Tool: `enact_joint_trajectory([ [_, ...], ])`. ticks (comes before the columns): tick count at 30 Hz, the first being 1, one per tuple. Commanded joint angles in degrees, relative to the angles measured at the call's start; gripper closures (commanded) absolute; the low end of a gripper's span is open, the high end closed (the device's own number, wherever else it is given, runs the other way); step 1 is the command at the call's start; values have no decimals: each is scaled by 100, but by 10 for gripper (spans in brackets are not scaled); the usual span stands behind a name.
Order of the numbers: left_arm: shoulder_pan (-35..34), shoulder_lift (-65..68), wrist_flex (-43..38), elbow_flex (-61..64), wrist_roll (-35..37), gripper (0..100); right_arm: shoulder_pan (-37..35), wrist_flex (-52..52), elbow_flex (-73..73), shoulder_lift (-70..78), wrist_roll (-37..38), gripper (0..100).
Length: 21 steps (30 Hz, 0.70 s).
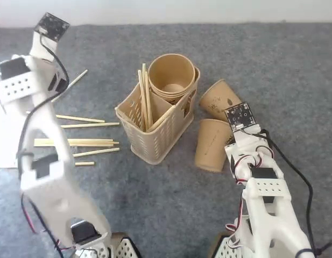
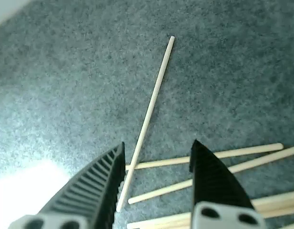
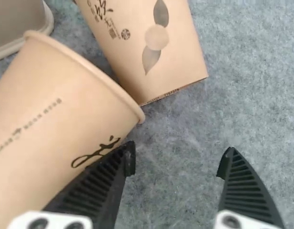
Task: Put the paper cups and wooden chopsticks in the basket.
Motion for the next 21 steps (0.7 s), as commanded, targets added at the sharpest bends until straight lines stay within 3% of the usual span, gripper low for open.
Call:
enact_joint_trajectory([
  [1, -176, 1354, 510, -2325, -62, 793, -48, -110, -53, -75, 88, 707],
  [10, -563, 3771, 993, -5007, -79, 793, -48, -110, -53, -75, 88, 707],
  [17, -703, 4642, 1319, -5253, -765, 793, -110, -110, -44, -75, 88, 707],
  [21, -703, 4809, 1002, -5270, -791, 793, -163, -110, -44, -75, 88, 707],
])
